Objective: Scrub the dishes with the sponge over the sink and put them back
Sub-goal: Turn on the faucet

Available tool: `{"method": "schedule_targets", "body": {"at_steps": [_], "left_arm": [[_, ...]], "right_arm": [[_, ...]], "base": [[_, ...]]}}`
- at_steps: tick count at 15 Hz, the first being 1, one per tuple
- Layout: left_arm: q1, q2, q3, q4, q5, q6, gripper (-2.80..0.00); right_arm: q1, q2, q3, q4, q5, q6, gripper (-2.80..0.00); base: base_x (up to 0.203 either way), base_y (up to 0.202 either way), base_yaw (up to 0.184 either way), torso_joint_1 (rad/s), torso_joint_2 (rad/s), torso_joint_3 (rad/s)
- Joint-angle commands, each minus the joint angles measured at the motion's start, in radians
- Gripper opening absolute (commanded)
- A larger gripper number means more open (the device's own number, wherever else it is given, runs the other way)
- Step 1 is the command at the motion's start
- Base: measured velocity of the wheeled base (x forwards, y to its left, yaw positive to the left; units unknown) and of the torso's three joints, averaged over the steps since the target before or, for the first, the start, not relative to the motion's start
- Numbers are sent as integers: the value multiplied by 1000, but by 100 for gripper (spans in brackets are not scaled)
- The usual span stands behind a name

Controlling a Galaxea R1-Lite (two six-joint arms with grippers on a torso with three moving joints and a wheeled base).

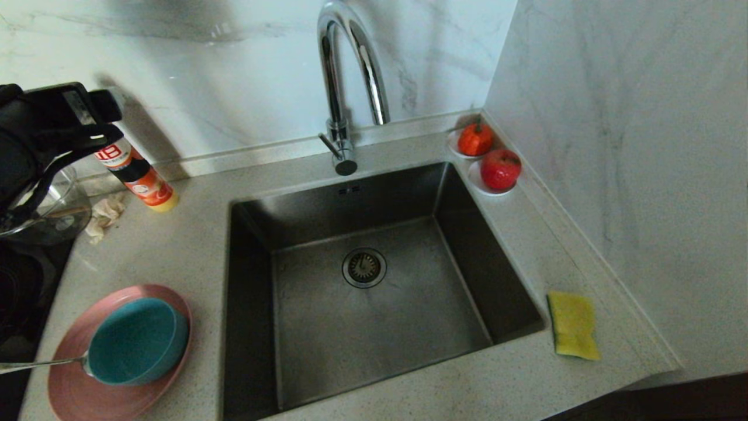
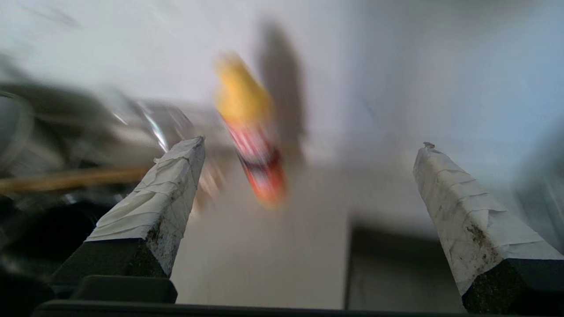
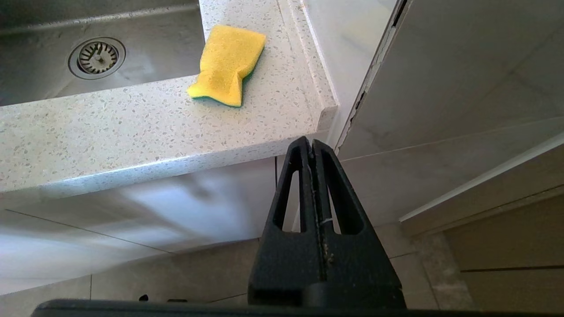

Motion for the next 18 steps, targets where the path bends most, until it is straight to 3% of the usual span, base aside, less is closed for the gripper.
{"method": "schedule_targets", "body": {"at_steps": [1,2,5,8,11,13,18], "left_arm": [[-97,-67,0,201,-7,-7,0],[-125,-50,-4,244,-23,-15,-280],[-162,0,-123,340,-62,-69,-280],[-165,94,-245,508,-215,-180,-280],[-163,197,-357,624,-379,-343,-280],[-162,236,-389,641,-467,-391,-280],[-162,354,-469,615,-570,-462,-280]], "right_arm": [[0,0,0,-1,0,0,-280],[0,0,0,-1,0,0,-280],[0,0,0,-1,0,0,-280],[0,0,0,-1,0,0,-280],[0,0,0,-1,0,0,-280],[0,0,0,-1,0,0,-280],[0,0,0,-1,0,0,-280]], "base": [[0,0,0,0,0,0],[0,0,0,0,0,0],[0,0,0,0,0,0],[0,0,0,0,0,0],[0,0,0,0,0,0],[0,0,0,0,0,0],[0,0,0,0,0,0]]}}
